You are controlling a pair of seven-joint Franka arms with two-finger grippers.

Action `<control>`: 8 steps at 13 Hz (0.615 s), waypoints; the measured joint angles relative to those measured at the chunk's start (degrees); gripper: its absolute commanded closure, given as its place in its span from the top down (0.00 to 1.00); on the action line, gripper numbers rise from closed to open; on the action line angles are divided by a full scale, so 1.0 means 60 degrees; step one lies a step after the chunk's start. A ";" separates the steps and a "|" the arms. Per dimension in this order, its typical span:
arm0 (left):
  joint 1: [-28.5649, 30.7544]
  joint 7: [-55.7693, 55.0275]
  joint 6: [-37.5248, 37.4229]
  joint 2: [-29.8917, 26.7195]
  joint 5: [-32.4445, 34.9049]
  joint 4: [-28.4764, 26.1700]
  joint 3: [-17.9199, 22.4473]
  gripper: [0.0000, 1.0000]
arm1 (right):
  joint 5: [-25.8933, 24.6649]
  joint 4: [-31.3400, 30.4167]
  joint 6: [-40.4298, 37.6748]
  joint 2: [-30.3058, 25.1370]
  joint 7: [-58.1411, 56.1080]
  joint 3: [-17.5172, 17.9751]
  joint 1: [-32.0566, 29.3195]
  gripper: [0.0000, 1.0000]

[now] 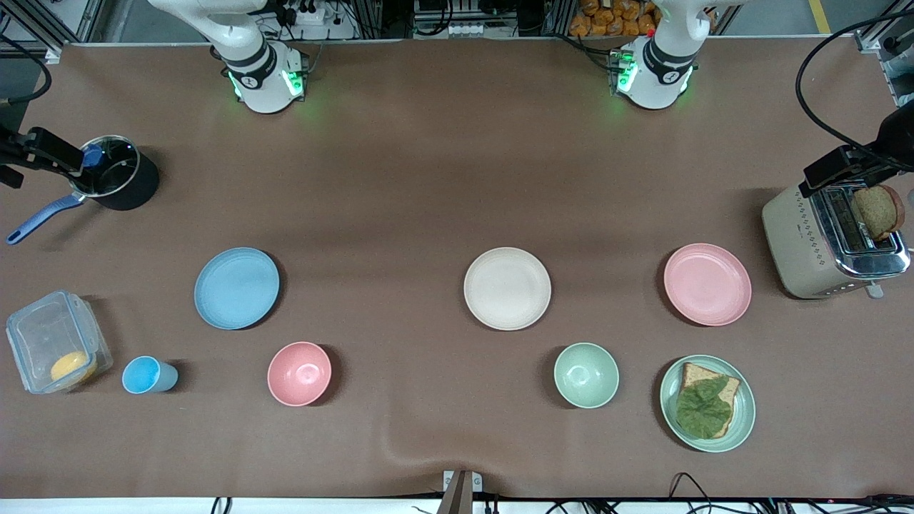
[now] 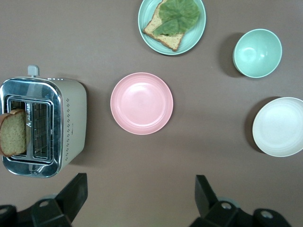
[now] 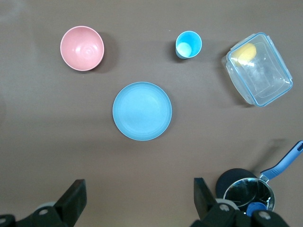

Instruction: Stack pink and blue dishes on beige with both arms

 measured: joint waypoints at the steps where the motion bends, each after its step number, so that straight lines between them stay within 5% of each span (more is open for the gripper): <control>1: 0.0119 0.0000 -0.0003 0.0088 0.0000 -0.0009 0.0031 1.00 | 0.0000 -0.0004 -0.0003 0.0021 -0.0001 0.0006 0.0001 1.00; 8: 0.0764 0.0041 0.0808 0.2004 0.0000 -0.0262 0.0065 1.00 | 0.0000 -0.0126 0.0541 0.1121 -0.0004 0.0042 0.0000 1.00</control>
